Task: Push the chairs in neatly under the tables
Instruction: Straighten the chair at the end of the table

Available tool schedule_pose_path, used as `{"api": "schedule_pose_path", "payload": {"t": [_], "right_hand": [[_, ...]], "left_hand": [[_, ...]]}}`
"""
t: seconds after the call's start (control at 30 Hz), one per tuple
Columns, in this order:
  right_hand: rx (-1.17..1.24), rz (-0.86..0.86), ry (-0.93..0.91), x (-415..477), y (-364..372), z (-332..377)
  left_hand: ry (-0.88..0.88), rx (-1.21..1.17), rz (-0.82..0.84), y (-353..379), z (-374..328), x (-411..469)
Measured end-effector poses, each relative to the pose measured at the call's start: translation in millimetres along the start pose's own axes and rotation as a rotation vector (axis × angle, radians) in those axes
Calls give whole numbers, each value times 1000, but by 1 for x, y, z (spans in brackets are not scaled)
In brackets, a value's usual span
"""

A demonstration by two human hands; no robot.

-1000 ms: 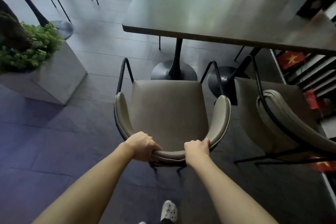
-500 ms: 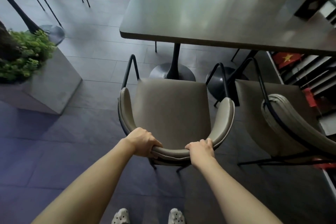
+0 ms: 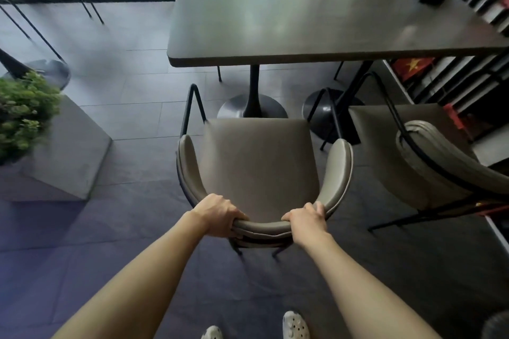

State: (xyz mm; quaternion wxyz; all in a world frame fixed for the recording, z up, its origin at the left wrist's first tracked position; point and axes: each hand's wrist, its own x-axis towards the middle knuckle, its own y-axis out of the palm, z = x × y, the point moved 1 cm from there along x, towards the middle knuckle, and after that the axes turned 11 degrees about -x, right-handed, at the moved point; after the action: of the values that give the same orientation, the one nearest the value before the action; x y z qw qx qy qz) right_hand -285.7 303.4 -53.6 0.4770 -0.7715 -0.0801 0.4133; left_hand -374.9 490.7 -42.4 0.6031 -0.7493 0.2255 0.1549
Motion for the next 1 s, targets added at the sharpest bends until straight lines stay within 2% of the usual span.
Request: {"api": "schedule_pose_path", "payload": {"t": [0.4,0.73,1.0], "right_hand": [[-5,55,-51,5,-12,-18],[-32,98,-75,11,-18,-30],[-56,123,-111,10,-20,-34]], "left_hand": [[28,12,-63,8,-2,16],[22,-30,-13,5,-8,28],[-77,-71,-55,8,-12,28]]}}
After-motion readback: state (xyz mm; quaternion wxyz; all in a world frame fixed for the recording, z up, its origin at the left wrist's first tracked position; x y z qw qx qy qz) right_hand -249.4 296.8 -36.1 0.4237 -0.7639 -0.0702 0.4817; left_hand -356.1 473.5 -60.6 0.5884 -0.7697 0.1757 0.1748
